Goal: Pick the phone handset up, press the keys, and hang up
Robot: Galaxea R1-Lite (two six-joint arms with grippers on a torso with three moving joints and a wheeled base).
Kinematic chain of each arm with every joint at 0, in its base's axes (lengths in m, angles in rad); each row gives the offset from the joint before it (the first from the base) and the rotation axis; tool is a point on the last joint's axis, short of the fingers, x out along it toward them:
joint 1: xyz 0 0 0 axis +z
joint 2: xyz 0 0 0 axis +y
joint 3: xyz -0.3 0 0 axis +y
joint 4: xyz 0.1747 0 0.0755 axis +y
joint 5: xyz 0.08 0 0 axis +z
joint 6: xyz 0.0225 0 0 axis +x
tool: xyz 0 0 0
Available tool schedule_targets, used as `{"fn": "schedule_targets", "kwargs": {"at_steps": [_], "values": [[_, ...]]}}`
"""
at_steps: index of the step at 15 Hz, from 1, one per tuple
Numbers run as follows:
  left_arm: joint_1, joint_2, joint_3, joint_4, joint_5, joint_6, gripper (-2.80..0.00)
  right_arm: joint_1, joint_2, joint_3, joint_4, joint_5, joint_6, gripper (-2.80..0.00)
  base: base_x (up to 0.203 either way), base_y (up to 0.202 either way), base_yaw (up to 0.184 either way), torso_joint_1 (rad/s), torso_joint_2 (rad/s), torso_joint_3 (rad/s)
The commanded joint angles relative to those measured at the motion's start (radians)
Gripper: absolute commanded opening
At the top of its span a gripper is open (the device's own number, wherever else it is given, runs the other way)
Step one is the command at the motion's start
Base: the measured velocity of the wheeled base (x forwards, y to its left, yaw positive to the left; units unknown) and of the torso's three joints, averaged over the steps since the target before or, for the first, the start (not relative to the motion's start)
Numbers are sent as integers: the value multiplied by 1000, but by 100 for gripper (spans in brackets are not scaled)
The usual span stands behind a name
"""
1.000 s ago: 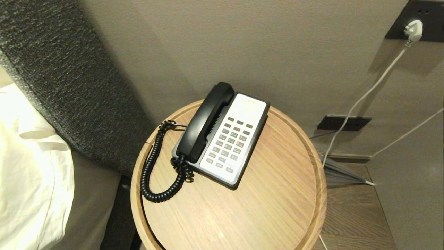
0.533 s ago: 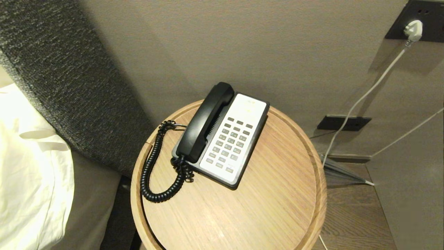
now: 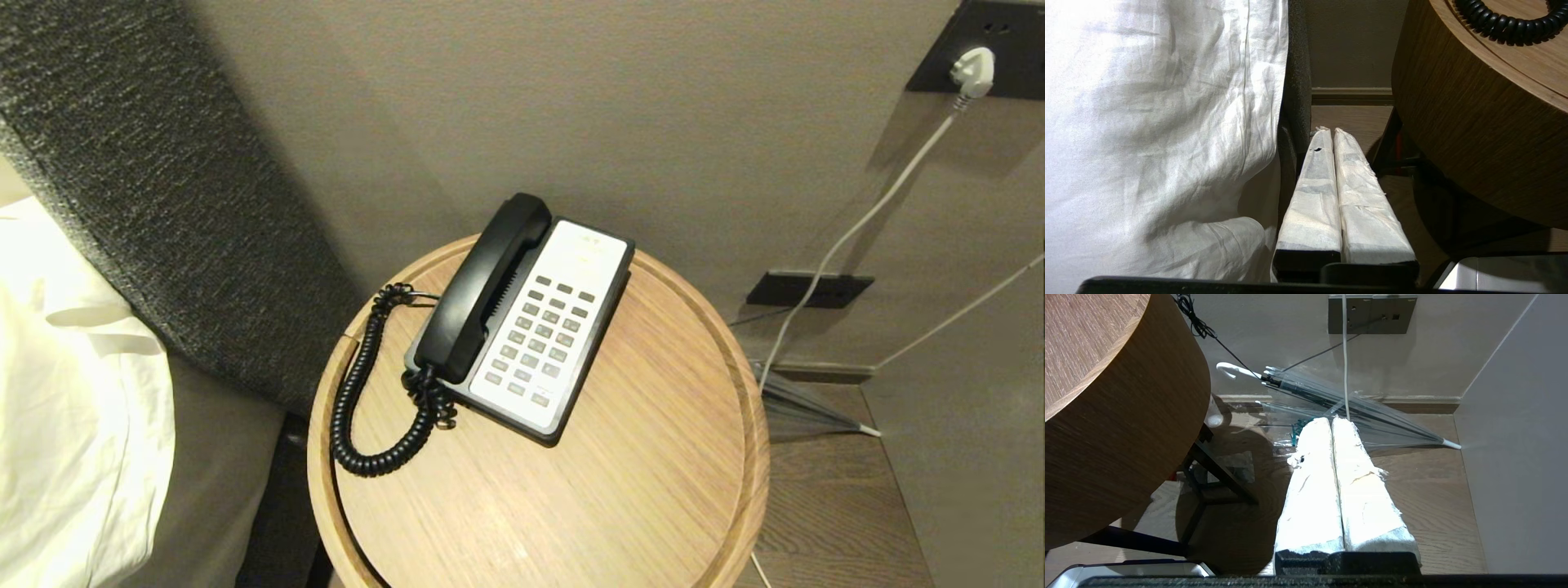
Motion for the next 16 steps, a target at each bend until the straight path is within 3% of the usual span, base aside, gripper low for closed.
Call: {"fn": "schedule_targets", "kwargs": {"at_steps": [1,6,16], "values": [[0,1,18,-1,0,-3,-280,0,4,20,-1,0,0,-280,0,0,0,0,0,0],[0,1,21,-10,5,-33,-280,0,4,20,-1,0,0,-280,0,0,0,1,1,32],[0,1,28,-31,9,-60,-280,0,4,20,-1,0,0,-280,0,0,0,1,1,192]]}}
